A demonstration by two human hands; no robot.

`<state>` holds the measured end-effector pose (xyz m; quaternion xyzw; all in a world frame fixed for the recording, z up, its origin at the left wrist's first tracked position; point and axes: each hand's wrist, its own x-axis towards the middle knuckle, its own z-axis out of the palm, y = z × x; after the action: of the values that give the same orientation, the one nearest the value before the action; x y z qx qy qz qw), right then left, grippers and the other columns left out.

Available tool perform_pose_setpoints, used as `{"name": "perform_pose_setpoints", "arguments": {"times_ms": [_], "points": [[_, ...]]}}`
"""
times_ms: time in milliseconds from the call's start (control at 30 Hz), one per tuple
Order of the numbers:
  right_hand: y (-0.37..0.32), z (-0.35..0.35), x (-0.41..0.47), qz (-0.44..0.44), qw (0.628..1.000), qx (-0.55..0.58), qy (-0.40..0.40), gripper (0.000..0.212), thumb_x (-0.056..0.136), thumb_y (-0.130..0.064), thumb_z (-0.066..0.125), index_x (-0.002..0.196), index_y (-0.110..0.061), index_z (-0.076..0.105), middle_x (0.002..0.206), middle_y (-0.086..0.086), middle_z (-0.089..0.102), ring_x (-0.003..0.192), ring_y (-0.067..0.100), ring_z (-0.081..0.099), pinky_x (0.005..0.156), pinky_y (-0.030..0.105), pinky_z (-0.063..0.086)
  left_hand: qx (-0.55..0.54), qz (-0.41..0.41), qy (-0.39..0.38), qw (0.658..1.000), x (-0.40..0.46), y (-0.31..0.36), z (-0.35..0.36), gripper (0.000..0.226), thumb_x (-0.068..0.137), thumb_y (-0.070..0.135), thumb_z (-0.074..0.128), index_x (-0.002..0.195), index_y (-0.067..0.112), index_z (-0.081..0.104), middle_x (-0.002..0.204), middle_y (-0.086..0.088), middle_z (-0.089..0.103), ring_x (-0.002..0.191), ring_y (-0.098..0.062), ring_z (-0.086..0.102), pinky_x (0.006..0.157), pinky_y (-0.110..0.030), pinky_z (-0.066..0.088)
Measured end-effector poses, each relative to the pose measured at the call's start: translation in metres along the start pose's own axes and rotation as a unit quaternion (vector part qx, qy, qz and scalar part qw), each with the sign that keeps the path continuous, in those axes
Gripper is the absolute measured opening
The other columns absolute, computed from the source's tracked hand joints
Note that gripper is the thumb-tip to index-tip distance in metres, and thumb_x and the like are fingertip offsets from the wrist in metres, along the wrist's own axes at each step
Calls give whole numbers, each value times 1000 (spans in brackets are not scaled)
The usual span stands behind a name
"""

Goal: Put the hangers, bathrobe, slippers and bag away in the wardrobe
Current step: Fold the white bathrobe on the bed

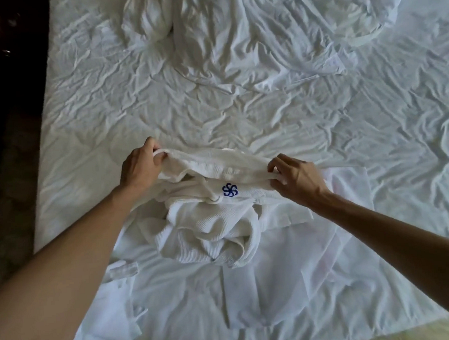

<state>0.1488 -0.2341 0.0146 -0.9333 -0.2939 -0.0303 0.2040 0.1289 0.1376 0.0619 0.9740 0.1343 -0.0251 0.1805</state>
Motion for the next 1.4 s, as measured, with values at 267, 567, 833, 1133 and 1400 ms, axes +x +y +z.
{"name": "perform_pose_setpoints", "arguments": {"times_ms": [267,567,833,1133,1400], "points": [[-18,17,-33,82,992,-2,100,25,74,-16,78,97,-10,69,92,3,63,74,23,59,62,29,43,29,-1,-13,999,-24,-18,23,10,98,19,54,103,15,61,98,-15,71,88,-41,63,65,-38,41],[3,18,-43,53,990,81,98,25,79,-28,82,97,-12,75,86,-1,66,78,22,61,65,39,52,43,-69,118,990,-1,-9,3,26,96,8,48,113,10,67,113,-18,69,103,-43,61,79,-45,44],[9,-2,-15,67,986,128,80,33,86,-44,71,90,-11,75,74,-5,60,56,11,50,56,24,36,-12,-60,90,994,9,-13,4,24,100,17,47,113,14,67,106,-16,71,98,-40,62,78,-40,45],[25,-25,16,180,960,127,172,21,90,-32,72,82,-15,79,72,-1,63,57,13,54,51,28,39,-7,-64,72,995,13,1,6,21,101,21,49,100,10,67,96,-16,69,92,-41,61,72,-39,44],[25,12,27,182,982,40,-22,12,89,-20,68,95,-9,67,92,7,70,75,29,66,60,29,38,-34,-53,14,998,6,0,10,26,98,35,55,106,13,66,93,-4,67,86,-29,60,71,-35,43]]}}
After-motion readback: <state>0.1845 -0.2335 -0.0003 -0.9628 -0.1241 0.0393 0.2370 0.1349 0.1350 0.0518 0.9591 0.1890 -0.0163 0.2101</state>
